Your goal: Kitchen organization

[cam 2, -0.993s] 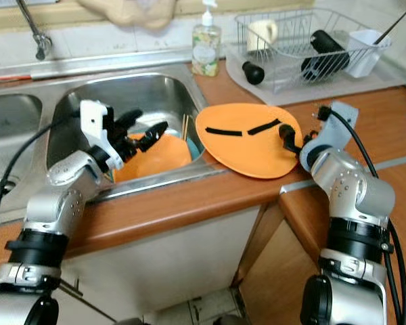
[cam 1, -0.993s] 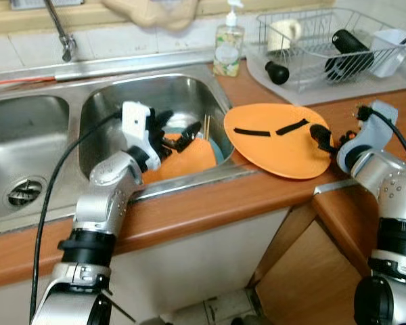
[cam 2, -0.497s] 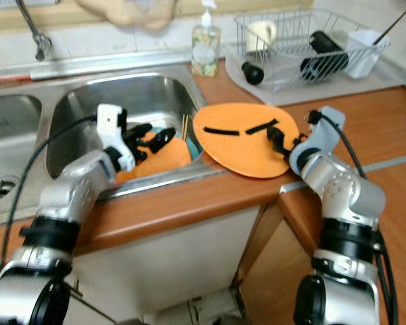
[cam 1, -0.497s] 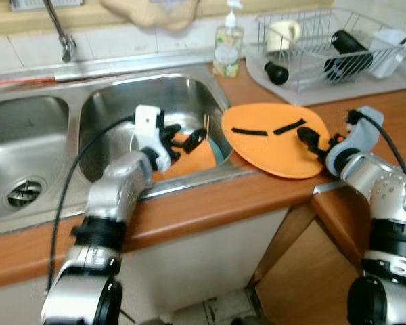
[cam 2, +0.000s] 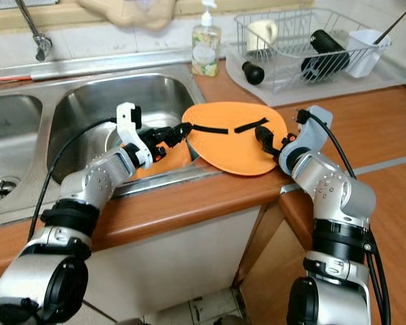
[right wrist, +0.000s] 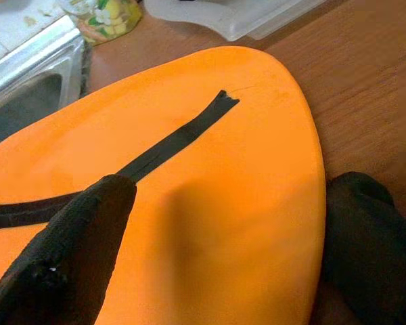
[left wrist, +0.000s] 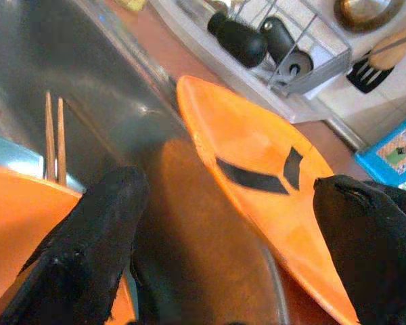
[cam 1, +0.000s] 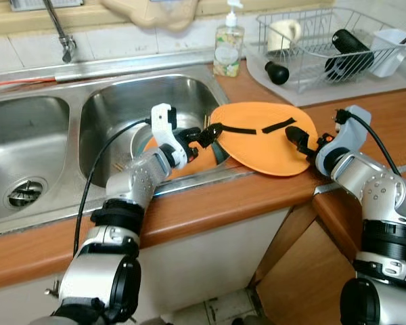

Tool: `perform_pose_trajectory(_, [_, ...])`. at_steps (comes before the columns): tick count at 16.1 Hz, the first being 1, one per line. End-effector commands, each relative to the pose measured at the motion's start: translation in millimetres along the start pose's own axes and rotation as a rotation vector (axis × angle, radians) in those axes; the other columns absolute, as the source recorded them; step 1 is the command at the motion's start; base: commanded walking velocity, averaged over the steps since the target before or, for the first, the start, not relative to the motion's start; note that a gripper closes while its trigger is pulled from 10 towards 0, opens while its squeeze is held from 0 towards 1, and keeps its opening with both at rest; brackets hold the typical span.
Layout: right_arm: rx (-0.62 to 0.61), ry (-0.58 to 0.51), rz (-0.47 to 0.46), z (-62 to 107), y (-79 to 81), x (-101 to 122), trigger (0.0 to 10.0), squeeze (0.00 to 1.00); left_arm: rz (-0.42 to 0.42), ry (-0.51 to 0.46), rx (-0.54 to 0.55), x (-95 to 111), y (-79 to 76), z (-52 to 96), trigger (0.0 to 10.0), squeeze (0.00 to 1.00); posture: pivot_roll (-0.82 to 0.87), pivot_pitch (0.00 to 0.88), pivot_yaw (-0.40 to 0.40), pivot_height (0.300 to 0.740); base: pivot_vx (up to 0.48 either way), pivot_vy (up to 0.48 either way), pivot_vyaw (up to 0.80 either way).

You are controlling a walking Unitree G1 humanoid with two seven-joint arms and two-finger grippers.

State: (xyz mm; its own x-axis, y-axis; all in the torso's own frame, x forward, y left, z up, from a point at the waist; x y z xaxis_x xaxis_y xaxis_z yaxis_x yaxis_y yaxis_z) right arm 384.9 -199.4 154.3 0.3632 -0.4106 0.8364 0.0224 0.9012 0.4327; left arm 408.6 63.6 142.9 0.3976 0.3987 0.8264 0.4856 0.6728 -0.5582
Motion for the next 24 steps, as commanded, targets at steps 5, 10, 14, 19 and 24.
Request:
perform_pose_trajectory(5, [0.044,0.005,-0.001,1.7,13.9,-1.3,10.0,0.00,0.076,0.029,0.020,-9.4,4.2,-5.5,10.0,0.00,-0.16,0.000,0.047,0.740,0.000,0.000,0.00])
perform_pose_trajectory(10, [0.086,-0.009,0.001,1.2,28.3,2.1,10.0,0.00,0.233,-0.054,-0.066,6.5,-2.7,-5.0,4.3,0.00,-0.15,0.000,0.039,0.740,0.000,0.000,0.00])
perform_pose_trajectory(14, [0.111,-0.019,-0.006,-0.1,36.2,5.2,10.0,0.00,0.235,-0.063,-0.076,8.0,-2.3,-3.4,0.0,0.00,-0.15,0.000,0.033,0.740,0.000,0.000,0.00])
perform_pose_trajectory(19, [0.127,-0.027,-0.008,-0.4,42.1,7.1,10.0,0.00,0.248,-0.066,-0.077,8.2,-0.8,-2.2,0.0,0.00,-0.15,0.000,0.039,0.740,0.000,0.000,0.00])
perform_pose_trajectory(24, [0.145,-0.046,-0.002,1.8,46.4,11.1,10.0,0.00,0.270,-0.084,-0.099,12.2,-2.1,-1.2,0.0,0.00,-0.15,0.000,0.050,0.740,0.000,0.000,0.00])
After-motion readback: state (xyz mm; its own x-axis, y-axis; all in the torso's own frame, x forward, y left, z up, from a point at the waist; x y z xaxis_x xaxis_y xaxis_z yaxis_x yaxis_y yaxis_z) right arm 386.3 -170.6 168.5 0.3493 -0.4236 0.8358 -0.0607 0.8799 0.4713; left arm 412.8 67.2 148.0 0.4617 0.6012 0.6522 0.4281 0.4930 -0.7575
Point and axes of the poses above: a point about 5 cm out from each wrist's last joint towards the gripper, its own z axis pointing back from the gripper into the wrist, its own x axis along the axis of the wrist's last joint, y = z × x, the point moved 5 cm from there along -z, pointing out of the wrist towards the gripper
